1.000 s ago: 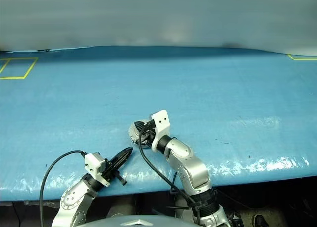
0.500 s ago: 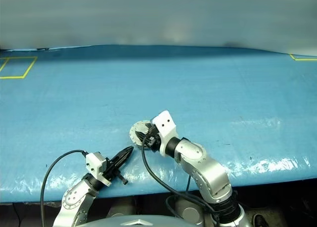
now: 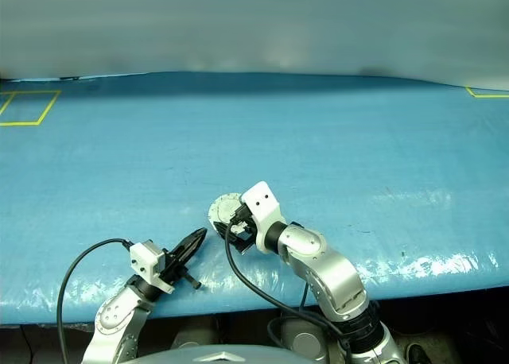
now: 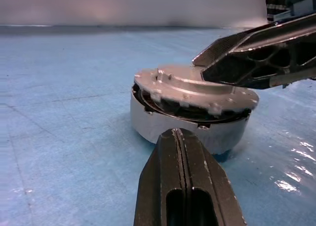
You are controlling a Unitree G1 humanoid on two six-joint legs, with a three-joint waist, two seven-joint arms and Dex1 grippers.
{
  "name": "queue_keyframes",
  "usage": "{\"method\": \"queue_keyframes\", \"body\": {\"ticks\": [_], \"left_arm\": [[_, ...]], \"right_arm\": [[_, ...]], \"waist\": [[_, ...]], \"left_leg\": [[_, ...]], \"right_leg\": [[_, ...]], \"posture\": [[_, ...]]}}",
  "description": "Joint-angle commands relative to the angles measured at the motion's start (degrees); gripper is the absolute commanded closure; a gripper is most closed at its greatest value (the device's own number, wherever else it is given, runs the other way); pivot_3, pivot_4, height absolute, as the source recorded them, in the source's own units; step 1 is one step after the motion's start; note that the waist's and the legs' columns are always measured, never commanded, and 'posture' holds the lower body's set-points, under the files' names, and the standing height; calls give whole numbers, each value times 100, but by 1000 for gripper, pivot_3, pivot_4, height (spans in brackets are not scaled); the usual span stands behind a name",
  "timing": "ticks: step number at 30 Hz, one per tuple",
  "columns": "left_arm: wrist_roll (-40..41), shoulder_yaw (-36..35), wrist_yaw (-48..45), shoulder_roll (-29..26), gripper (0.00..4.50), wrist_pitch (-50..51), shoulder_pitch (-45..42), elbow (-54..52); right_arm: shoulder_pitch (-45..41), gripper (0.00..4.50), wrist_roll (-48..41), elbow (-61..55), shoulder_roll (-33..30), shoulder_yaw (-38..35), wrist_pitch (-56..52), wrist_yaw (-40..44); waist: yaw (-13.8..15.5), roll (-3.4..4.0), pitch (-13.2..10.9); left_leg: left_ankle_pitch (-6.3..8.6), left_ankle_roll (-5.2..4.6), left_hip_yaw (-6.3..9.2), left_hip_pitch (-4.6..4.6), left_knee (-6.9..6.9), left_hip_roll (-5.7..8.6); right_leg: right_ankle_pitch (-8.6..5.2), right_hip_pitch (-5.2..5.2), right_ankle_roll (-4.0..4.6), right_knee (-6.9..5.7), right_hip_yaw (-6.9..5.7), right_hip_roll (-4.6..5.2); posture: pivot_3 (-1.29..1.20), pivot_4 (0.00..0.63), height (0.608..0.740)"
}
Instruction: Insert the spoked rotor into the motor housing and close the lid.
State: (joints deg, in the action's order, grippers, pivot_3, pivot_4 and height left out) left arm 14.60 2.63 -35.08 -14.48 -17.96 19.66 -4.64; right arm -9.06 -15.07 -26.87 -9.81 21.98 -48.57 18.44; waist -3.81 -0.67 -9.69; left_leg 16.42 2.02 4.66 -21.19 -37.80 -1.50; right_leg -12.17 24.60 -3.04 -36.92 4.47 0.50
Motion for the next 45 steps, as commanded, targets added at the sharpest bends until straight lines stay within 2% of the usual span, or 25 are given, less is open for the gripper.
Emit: {"method": "queue_keyframes", "body": {"ticks": [1,12,15,23,34,44,45], "left_arm": [[-35,-85,54,-69,4500,-126,-6,-258],[31,-237,79,-91,4500,-93,-90,-95],[51,-280,69,-92,4500,-84,-126,-52],[60,-289,43,-111,4500,-77,-158,-3],[36,-269,41,-106,4500,-88,-170,14],[19,-222,12,-84,4500,-84,-141,14],[17,-219,12,-83,4500,-82,-141,13]], "right_arm": [[-67,24,146,-4,29,43,256,-66],[-68,24,705,181,11,337,980,-109],[-44,598,747,203,43,358,1057,-98],[6,3222,826,239,87,421,1075,-59],[5,3222,781,269,166,362,995,44],[21,79,933,280,158,374,1086,-7],[23,79,918,286,168,365,1077,7]], "waist": [[-1,0,0],[1,-1,0],[1,-1,1],[17,-2,2],[18,-3,2],[19,-3,2],[18,-3,2]], "left_leg": [[0,0,0,0,0,0],[0,0,0,0,-1,0],[0,0,0,1,-1,0],[0,0,1,1,-6,1],[0,0,0,2,-6,0],[0,0,1,2,-7,0],[0,0,1,2,-7,0]], "right_leg": [[0,0,0,0,0,0],[2,-1,-3,0,0,0],[2,-2,-3,0,0,0],[4,-6,-5,-1,-1,1],[5,-5,-5,-1,0,0],[6,-6,-6,-1,-1,0],[6,-6,-6,-1,-1,0]], "posture": [[0,150,740],[0,150,740],[0,150,740],[0,150,740],[0,150,740],[0,150,740],[0,150,740]]}}
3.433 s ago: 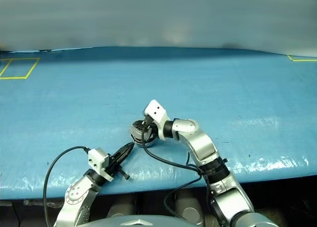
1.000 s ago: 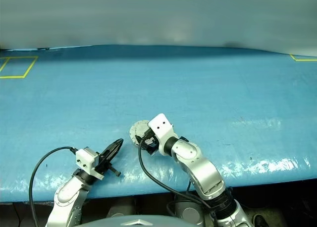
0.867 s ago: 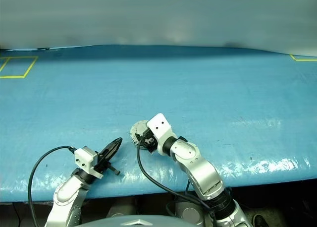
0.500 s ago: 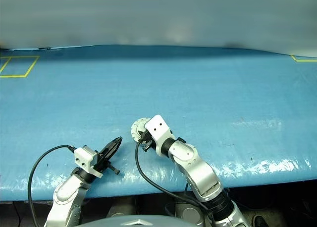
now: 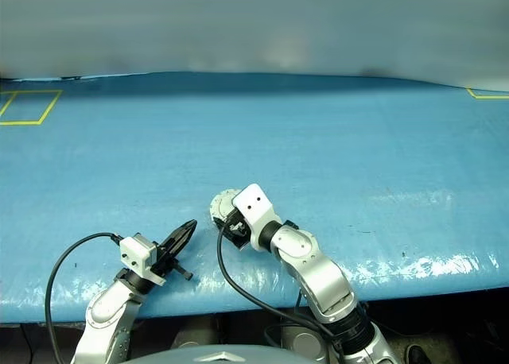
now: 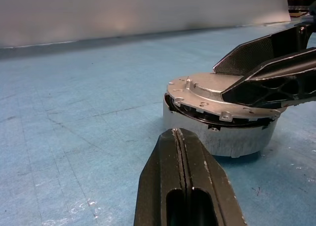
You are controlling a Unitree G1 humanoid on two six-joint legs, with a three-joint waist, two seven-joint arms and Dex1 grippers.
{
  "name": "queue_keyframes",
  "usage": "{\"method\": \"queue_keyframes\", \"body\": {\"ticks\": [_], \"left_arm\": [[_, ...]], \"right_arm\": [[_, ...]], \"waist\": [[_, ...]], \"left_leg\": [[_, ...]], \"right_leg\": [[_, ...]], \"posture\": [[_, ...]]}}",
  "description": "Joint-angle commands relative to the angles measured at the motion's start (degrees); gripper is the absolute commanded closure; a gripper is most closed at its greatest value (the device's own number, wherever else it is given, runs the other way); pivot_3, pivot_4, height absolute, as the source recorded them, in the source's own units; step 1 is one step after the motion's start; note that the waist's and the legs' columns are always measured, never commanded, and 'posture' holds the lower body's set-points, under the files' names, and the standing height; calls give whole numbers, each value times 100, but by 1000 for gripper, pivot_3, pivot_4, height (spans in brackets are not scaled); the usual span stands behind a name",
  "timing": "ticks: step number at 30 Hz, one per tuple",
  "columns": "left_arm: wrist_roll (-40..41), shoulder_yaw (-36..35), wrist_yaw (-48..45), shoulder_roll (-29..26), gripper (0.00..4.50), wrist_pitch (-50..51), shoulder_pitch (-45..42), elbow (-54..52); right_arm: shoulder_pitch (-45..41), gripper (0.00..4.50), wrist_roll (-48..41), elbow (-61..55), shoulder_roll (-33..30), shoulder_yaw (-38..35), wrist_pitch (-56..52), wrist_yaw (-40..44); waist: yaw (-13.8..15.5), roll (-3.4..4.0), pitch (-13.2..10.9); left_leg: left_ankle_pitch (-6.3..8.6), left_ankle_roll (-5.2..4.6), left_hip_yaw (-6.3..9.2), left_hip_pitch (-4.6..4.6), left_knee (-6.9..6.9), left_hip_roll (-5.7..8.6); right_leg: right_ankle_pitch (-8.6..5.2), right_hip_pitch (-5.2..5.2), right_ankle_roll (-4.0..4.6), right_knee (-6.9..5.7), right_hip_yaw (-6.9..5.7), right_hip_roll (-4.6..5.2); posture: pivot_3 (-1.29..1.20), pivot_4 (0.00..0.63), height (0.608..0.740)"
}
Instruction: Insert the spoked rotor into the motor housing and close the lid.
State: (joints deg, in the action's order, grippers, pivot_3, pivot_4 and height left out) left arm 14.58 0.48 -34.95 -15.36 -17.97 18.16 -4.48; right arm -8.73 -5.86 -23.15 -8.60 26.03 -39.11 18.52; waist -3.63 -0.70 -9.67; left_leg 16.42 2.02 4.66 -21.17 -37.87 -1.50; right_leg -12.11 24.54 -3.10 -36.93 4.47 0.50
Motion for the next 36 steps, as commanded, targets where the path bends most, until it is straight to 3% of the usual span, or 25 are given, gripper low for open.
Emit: {"method": "queue_keyframes", "body": {"ticks": [1,17,23,36], "left_arm": [[16,-1,-2,8,4500,-82,10,-1],[21,12,1,46,4500,-99,-1,2],[17,8,-1,42,4500,-80,-5,-8],[-13,20,8,45,4500,-67,-19,40]], "right_arm": [[-6,79,-27,-80,56,-50,118,19],[31,34,151,384,223,-173,496,-204],[71,1467,189,395,214,-163,563,-160],[62,1464,419,430,306,-47,469,-281]], "waist": [[0,0,0],[-1,-1,0],[3,-1,1],[4,-1,2]], "left_leg": [[0,0,0,0,0,0],[0,0,-1,1,-1,0],[0,0,-1,1,-1,0],[0,0,-1,2,-5,0]], "right_leg": [[0,0,0,0,0,0],[2,-1,-3,-1,1,0],[12,-2,-19,-1,1,0],[13,-3,-17,-2,1,0]], "posture": [[0,150,740],[0,150,740],[0,150,740],[0,150,740]]}}
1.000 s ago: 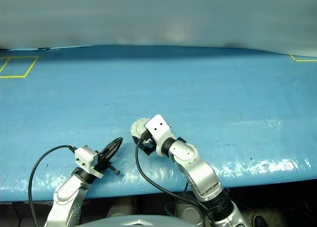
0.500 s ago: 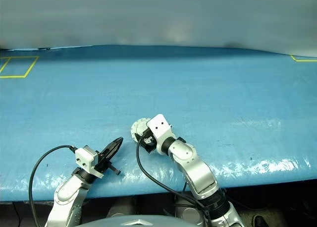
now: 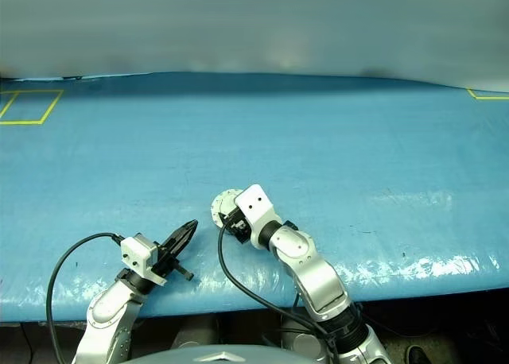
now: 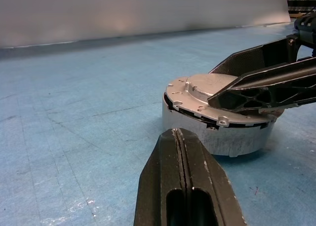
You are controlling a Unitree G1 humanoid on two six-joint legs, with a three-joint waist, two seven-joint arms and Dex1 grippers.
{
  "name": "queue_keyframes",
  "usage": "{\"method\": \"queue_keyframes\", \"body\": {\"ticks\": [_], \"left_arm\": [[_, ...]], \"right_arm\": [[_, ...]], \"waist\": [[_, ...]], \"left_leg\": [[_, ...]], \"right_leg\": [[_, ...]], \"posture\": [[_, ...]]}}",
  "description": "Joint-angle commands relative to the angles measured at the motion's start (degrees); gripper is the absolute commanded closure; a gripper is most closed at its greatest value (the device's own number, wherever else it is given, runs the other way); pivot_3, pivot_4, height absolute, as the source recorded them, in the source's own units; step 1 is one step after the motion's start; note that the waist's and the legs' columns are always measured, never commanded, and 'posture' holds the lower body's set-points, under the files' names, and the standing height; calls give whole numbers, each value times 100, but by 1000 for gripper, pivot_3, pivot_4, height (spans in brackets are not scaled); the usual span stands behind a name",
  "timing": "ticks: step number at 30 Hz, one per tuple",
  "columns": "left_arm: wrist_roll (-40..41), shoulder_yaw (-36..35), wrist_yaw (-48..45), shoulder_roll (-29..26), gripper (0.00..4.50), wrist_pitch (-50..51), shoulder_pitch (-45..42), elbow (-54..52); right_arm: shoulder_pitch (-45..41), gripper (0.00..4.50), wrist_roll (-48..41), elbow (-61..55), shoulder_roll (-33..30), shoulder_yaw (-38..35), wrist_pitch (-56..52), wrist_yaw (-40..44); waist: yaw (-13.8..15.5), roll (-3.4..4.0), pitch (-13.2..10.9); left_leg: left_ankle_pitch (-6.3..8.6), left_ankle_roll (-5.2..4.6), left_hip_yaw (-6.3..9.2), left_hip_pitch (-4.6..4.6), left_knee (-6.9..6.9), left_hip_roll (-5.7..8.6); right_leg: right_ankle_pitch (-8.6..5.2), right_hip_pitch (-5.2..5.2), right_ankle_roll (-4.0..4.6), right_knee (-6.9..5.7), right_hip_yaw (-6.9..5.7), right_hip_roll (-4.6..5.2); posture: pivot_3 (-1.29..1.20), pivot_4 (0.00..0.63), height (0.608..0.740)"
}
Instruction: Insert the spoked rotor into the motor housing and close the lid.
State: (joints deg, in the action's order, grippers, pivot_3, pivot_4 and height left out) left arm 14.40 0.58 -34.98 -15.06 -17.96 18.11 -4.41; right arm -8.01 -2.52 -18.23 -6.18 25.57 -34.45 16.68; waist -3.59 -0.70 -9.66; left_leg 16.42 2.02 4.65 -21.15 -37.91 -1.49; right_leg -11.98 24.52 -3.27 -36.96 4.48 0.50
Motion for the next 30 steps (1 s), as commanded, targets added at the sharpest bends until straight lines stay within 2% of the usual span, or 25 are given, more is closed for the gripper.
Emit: {"method": "queue_keyframes", "body": {"ticks": [1,11,30], "left_arm": [[5,9,12,16,4500,-68,-16,38],[15,6,9,13,4500,-68,-31,77],[-11,22,5,30,4500,-70,-15,92]], "right_arm": [[-4,1464,98,-62,73,16,0,-105],[-88,1464,239,-92,229,46,-645,-341],[-325,1464,433,-55,242,337,-1147,-470]], "waist": [[0,0,0],[0,-4,14],[-15,-5,25]], "left_leg": [[0,0,0,0,0,0],[0,0,0,6,-2,0],[0,0,-2,20,-2,-1]], "right_leg": [[0,0,1,0,0,0],[-1,-5,3,-1,1,0],[-2,-14,14,-2,3,-1]], "posture": [[0,150,740],[0,150,740],[0,150,740]]}}
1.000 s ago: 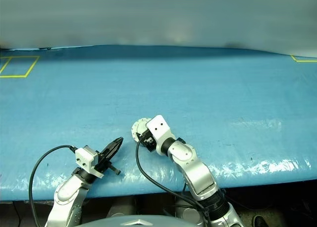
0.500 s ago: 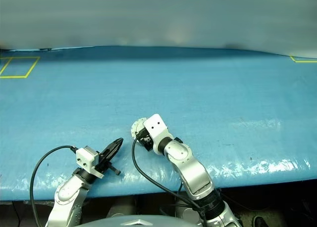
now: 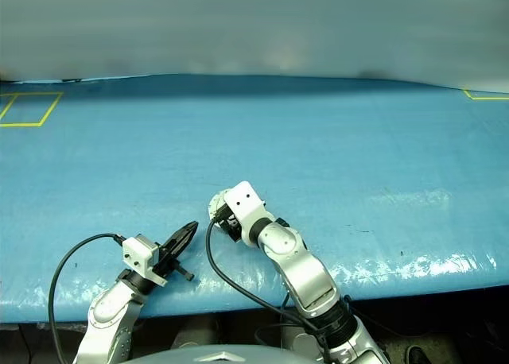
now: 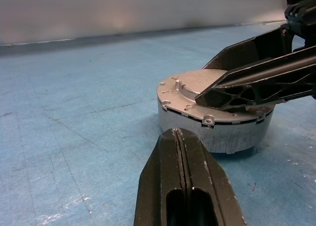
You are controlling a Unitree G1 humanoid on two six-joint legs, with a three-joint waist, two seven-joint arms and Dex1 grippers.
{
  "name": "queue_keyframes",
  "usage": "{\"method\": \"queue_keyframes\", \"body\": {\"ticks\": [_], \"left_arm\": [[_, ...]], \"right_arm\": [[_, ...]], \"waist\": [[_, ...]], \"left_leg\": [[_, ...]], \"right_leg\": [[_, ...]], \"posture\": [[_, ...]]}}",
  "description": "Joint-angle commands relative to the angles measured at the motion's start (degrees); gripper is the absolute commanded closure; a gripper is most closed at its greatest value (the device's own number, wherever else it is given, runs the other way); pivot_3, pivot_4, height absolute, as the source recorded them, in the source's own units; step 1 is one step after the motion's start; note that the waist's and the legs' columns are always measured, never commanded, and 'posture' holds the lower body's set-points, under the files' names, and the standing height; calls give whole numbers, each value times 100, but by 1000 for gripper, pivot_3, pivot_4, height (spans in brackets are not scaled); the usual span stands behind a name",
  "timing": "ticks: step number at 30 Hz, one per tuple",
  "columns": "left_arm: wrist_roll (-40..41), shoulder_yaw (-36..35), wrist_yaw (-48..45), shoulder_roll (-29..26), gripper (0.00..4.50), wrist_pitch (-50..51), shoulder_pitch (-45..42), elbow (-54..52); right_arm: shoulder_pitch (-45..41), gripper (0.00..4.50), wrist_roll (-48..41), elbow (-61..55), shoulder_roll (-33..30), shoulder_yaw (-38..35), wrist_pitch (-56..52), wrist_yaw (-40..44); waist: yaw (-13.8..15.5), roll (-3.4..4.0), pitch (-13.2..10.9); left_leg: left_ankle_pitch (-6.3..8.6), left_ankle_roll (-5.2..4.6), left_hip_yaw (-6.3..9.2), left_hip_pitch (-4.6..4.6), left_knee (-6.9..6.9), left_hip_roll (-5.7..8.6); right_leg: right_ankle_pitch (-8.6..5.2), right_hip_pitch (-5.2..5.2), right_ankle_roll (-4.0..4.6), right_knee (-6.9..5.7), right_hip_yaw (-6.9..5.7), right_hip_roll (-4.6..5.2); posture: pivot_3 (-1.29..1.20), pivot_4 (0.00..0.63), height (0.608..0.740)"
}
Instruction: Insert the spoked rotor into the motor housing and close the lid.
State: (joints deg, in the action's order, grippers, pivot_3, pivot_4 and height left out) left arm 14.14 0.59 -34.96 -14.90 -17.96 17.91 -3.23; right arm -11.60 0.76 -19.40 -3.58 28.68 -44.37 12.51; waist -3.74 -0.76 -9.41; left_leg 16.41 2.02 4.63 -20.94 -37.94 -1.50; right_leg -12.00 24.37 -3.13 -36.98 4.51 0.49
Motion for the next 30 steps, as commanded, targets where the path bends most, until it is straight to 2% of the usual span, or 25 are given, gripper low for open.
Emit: {"method": "queue_keyframes", "body": {"ticks": [1,12,19,22,27,30], "left_arm": [[15,22,1,15,4500,-72,6,-24],[34,8,-5,21,4500,-76,9,-13],[-6,-37,80,21,4500,1,9,61],[-79,-188,237,-29,4500,36,-104,341],[-641,-413,735,-244,4500,-152,-346,1028],[-442,-687,724,-303,4500,-433,-568,1489]], "right_arm": [[18,1464,141,63,-70,64,-157,-36],[77,1464,96,135,61,-178,-305,-152],[79,1464,138,77,-90,28,-172,13],[99,1464,128,57,-120,31,-156,44],[126,1464,133,46,-153,59,-138,64],[138,1464,133,45,-161,86,-133,76]], "waist": [[-1,0,0],[-2,-2,3],[-2,-2,5],[2,-1,6],[9,15,29],[9,32,54]], "left_leg": [[0,0,0,0,0,0],[0,0,0,2,1,0],[0,0,0,3,2,0],[0,0,0,3,4,0],[0,0,1,4,4,0],[0,0,0,10,7,1]], "right_leg": [[0,0,0,0,0,0],[0,-2,0,1,0,0],[-1,-4,1,2,0,1],[-1,-3,2,3,-1,1],[-2,-4,2,3,-2,0],[-2,-8,2,3,-2,0]], "posture": [[0,150,740],[0,150,740],[0,150,740],[0,150,740],[0,150,740],[0,150,740]]}}
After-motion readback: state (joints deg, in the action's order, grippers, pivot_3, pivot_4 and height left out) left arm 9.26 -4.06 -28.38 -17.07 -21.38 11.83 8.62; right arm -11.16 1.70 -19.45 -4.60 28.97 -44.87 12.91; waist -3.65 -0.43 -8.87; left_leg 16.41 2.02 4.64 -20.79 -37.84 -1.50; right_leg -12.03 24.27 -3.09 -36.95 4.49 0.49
